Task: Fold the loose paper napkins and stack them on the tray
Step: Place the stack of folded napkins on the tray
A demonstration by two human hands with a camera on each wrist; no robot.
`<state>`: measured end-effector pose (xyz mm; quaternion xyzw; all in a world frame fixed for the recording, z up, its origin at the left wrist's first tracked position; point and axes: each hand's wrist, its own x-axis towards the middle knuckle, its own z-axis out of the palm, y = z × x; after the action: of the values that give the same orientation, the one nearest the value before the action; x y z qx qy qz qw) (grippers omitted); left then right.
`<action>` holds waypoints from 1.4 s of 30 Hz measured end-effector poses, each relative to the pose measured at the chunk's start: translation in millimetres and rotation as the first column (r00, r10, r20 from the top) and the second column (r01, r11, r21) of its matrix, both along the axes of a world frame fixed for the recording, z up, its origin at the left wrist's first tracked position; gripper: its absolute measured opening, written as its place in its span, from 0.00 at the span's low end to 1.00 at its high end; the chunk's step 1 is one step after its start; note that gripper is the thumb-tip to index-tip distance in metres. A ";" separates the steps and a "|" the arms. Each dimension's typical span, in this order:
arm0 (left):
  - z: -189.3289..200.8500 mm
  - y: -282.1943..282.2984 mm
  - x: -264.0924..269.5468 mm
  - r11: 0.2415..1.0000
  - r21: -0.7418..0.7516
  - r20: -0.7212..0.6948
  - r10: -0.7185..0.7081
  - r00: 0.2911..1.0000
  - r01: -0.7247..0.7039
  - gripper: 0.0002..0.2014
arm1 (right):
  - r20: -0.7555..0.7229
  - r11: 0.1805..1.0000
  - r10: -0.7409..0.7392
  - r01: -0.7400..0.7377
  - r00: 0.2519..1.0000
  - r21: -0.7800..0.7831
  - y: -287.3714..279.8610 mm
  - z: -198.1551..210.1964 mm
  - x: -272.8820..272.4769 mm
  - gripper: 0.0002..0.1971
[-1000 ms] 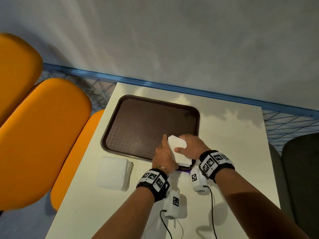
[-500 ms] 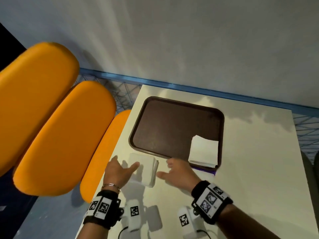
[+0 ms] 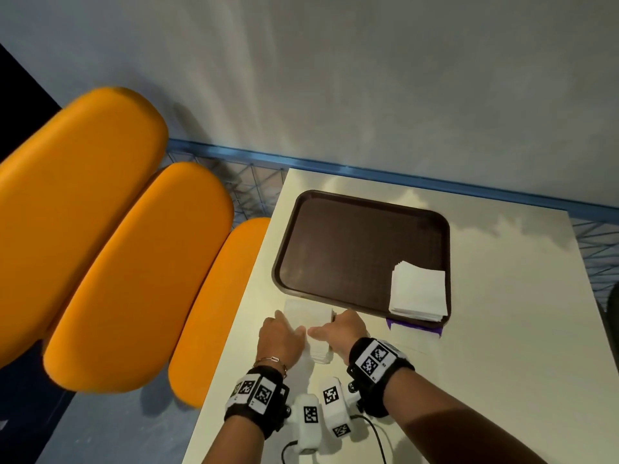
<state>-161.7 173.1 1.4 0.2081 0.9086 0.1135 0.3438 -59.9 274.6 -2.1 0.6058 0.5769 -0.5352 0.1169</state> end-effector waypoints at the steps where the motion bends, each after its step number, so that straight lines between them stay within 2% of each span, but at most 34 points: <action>1: -2.0 -1.3 -2.7 0.999 0.024 0.023 0.029 0.999 -0.030 0.27 | -0.001 1.000 -0.021 0.021 1.000 -0.016 -1.0 -3.8 -0.4 0.26; 4: -2.7 -7.2 -11.4 0.989 0.073 0.115 0.120 0.986 -0.129 0.16 | 0.005 0.996 -0.050 0.050 0.999 -0.071 -2.0 -17.6 -2.4 0.30; 8: -3.2 -16.6 -21.7 0.952 0.158 0.261 0.216 0.941 -0.262 0.15 | 0.009 0.995 -0.029 0.030 1.000 -0.092 0.4 -69.8 -6.2 0.41; 12: -6.9 -25.3 -24.6 0.949 0.207 0.320 0.164 0.933 -0.238 0.08 | 0.032 0.999 0.026 -0.027 0.999 0.029 -15.1 -11.5 -14.5 0.36; 14: -8.3 -27.4 -24.2 0.947 0.206 0.332 0.167 0.928 -0.244 0.07 | 0.065 0.991 0.065 -0.072 0.996 0.112 -22.7 3.9 -16.4 0.33; 17: -6.0 -29.5 -24.9 0.932 0.202 0.377 0.209 0.902 -0.300 0.07 | 0.050 0.984 0.059 -0.067 0.997 0.167 -30.3 4.2 -14.8 0.35; 22: -3.4 -35.7 -27.6 0.901 0.221 0.451 0.244 0.859 -0.373 0.11 | -0.066 0.996 -0.022 0.028 0.998 0.083 -32.3 5.2 -5.9 0.33; 27: 2.7 -48.5 -28.2 0.842 0.250 0.553 0.280 0.784 -0.477 0.19 | -0.209 1.000 -0.012 0.014 0.978 0.006 -28.8 -6.7 5.4 0.43; 32: 25.5 -58.2 -25.9 0.799 0.263 0.736 0.196 0.647 -0.541 0.23 | -0.330 0.984 0.002 -0.061 0.944 -0.170 -18.0 30.1 19.4 0.33; 34: 39.4 -53.4 -22.3 0.809 0.238 0.821 0.128 0.556 -0.538 0.23 | -0.396 0.970 -0.014 -0.084 0.918 -0.228 -8.6 42.9 26.7 0.28; 35: 45.8 -49.7 -20.5 0.827 0.237 0.839 0.091 0.537 -0.510 0.21 | -0.428 0.966 -0.029 -0.086 0.903 -0.245 -3.4 50.9 30.8 0.27; 37: 54.8 -37.4 -14.5 0.844 0.258 0.850 0.033 0.526 -0.470 0.18 | -0.446 0.966 -0.050 -0.071 0.894 -0.250 10.4 61.2 38.0 0.25; 40: 58.3 -8.2 -2.2 0.800 0.282 0.851 0.046 0.523 -0.530 0.14 | -0.387 0.982 -0.062 -0.012 0.920 -0.186 39.0 60.5 47.6 0.24; 42: 53.0 15.3 3.5 0.781 0.313 0.802 0.087 0.591 -0.540 0.10 | -0.345 0.994 -0.073 0.039 0.936 -0.103 58.7 58.5 49.9 0.22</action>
<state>-158.2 188.5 54.4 0.0560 0.6365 0.4951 0.5888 -10.1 333.3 56.4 0.5114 0.5450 -0.6639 0.0261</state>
